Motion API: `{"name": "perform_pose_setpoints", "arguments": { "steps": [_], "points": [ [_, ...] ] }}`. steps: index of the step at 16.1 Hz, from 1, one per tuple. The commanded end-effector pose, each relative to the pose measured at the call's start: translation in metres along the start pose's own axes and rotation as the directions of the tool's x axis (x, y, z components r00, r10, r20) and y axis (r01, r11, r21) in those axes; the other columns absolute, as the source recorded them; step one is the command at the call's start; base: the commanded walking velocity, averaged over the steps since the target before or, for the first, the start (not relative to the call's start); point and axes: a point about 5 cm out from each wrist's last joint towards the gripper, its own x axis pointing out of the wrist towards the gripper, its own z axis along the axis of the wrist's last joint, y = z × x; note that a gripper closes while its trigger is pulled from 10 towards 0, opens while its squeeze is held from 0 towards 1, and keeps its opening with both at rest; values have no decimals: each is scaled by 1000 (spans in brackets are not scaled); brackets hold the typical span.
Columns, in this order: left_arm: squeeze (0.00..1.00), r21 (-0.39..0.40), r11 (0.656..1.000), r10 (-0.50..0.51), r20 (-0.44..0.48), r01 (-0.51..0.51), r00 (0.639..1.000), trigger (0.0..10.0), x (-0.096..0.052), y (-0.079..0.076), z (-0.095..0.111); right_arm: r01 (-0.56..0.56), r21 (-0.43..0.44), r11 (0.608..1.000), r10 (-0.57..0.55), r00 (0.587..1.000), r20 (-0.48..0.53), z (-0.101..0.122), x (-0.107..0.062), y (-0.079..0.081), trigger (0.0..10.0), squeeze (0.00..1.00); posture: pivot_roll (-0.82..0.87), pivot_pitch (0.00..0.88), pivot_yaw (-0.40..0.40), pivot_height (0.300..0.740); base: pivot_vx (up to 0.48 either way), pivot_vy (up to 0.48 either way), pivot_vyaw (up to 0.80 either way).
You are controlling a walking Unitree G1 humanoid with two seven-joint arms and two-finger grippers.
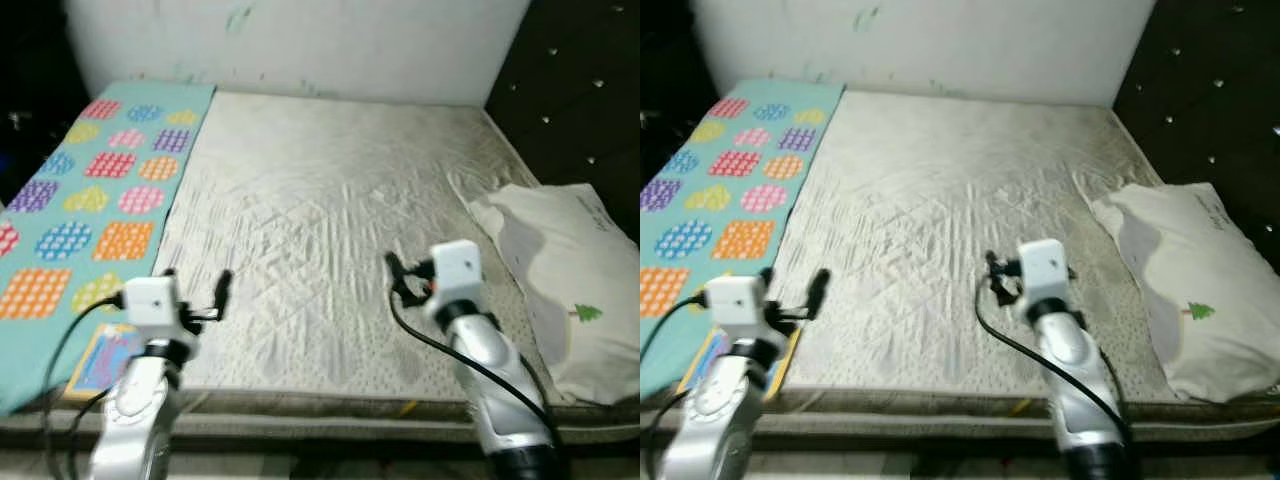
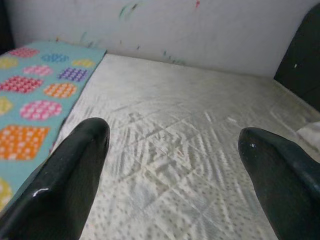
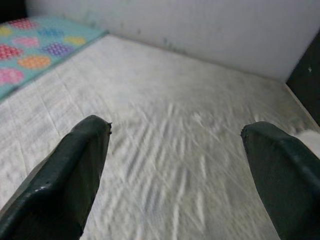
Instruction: Clean up the room
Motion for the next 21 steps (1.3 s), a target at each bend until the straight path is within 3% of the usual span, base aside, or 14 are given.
{"name": "perform_pose_setpoints", "arguments": {
  "steps": [1, 10, 21],
  "points": [
    [0, 2, 1000, -28, 0, 28, 1000, 10000, 3, -9, 1, 31, -10, 999, -31, 999, -27, -7, -4, -10, 10000, 0, -92, 2, -49, 740, 292, 0, 0],
    [0, -1, 1000, 4, -3, -4, 1000, 10000, 6, -9, 0, 12, -35, 999, -13, 999, -36, -11, -1, -8, 10000, 0, -86, 0, -53, 740, 32, 0, 0],
    [0, -21, 1000, 2, -11, -2, 1000, 10000, 7, -9, -2, 3, -32, 999, -5, 999, -38, -13, 0, -6, 10000, 0, -87, 0, -54, 740, 0, 418, 0]
  ]
}}
